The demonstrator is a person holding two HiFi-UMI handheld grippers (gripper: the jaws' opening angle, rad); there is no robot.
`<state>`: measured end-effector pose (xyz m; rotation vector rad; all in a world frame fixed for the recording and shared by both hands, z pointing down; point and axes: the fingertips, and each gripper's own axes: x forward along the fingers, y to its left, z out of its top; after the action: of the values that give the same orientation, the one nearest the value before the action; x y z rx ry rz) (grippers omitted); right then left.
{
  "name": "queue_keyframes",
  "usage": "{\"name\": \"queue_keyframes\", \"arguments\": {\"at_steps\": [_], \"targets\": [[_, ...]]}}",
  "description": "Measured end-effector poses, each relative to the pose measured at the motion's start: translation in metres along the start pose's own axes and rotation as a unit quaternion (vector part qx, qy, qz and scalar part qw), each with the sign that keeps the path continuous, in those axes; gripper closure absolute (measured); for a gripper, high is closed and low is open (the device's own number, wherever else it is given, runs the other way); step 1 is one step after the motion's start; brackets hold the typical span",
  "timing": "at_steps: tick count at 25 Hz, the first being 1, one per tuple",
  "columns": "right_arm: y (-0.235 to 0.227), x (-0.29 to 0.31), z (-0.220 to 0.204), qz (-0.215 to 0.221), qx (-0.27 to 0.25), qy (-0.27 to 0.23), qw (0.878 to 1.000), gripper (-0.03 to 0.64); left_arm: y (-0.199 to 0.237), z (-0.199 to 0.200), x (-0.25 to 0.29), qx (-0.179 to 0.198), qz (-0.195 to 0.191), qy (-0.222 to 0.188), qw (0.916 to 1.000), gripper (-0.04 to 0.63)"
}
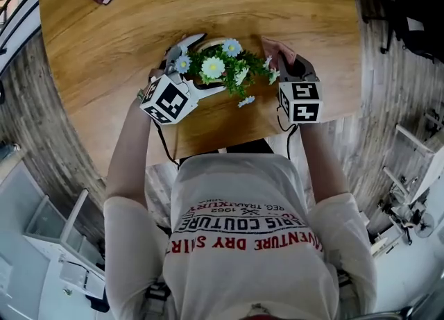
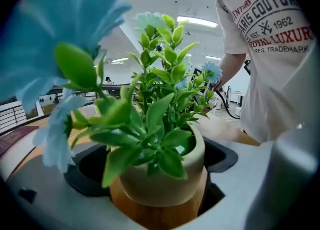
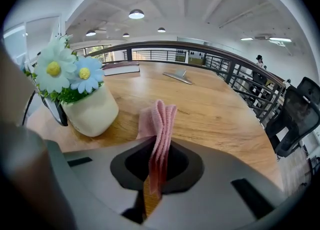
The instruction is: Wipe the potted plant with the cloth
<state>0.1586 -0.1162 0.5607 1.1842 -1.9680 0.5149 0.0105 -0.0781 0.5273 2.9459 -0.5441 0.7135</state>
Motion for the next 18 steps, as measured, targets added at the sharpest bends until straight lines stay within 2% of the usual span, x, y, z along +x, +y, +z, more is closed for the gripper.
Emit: {"name": "queue_keyframes", "arguments": {"at_steps": [4,6,13,18], "targets": [[0.0035,0.0017,0.0016,0.001,0.003,0.003,1.0,0.581,-0.0083,-0.0035,0.0072,0.021,-0.044,0.029,0.9984,0.057],[0.0038,0.0039,0.0037,0.001,0.004,0.002,1.0,0.581,-0.0089,-0.0053,0.0099,0.023,-0.053,0.038,0.9976,0.058],[0.0054,0.0043,0.0059,-0.005,0.01,0.003,1.0,0.581,-0.0061,-0.0024,0.0093,0.017,-0.045,0.038,0.9981,0.058],[0.0067,0.0023,0.0064,-0.004,0.022,0.0,1.0,0.581,-0.0024,0.001,0.0095,-0.017,-0.023,0.032,0.9991,0.058]]}}
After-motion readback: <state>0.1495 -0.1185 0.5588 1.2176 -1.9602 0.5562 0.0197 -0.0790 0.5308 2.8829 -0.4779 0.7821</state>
